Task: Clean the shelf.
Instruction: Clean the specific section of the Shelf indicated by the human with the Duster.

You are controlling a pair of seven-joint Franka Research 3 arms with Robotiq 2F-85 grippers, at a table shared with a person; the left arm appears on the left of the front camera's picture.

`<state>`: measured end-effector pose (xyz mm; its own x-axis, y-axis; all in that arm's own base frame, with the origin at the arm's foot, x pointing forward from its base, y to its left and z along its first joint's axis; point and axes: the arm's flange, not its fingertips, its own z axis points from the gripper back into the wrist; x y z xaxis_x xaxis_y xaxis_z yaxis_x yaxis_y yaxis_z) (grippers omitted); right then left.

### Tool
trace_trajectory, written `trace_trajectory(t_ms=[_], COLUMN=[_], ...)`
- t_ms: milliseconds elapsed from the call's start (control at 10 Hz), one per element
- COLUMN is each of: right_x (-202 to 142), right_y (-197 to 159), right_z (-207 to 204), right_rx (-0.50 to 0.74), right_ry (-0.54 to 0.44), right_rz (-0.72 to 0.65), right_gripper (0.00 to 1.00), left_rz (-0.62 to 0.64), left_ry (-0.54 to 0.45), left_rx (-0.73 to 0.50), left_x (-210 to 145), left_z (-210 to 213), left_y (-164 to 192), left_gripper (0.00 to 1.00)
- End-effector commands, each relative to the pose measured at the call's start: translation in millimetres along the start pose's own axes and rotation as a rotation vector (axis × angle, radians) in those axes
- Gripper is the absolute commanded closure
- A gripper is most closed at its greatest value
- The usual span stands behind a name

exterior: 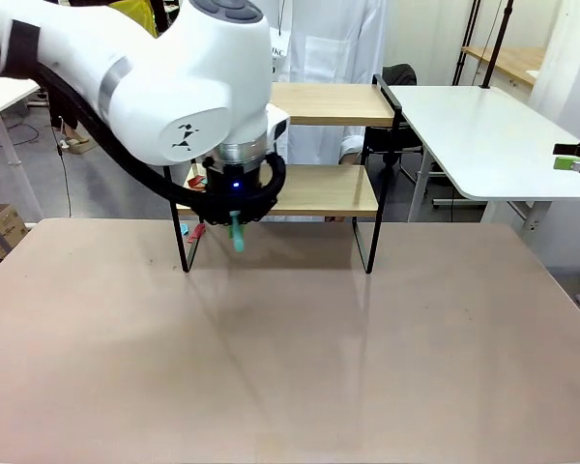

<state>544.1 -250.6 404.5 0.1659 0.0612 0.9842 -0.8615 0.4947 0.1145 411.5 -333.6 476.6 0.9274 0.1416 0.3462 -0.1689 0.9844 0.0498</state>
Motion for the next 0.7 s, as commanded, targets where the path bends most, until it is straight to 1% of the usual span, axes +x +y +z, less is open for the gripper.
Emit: trace_trajectory(t_ms=[0,300,400,600], right_x=[2,2,2,2], right_y=[2,2,2,2], right_z=[-2,-2,-2,-2], right_rx=[0.002,0.002,0.002,0.002], right_ry=[-0.003,-0.003,-0.003,-0.003], right_rz=[0.003,0.003,0.003,0.003], right_gripper=[0.0,0.0,0.0,0.0], left_rz=[-0.009,0.017,0.031,0.039], left_ry=[-0.025,-0.129,-0.174,-0.258], left_rx=[0.145,0.323,0.354,0.314], left_x=[-5,-15,-19,-30], left_z=[0,14,24,49], left_y=[18,17,16,6], left_gripper=[0.87,0.87,0.87,0.87])
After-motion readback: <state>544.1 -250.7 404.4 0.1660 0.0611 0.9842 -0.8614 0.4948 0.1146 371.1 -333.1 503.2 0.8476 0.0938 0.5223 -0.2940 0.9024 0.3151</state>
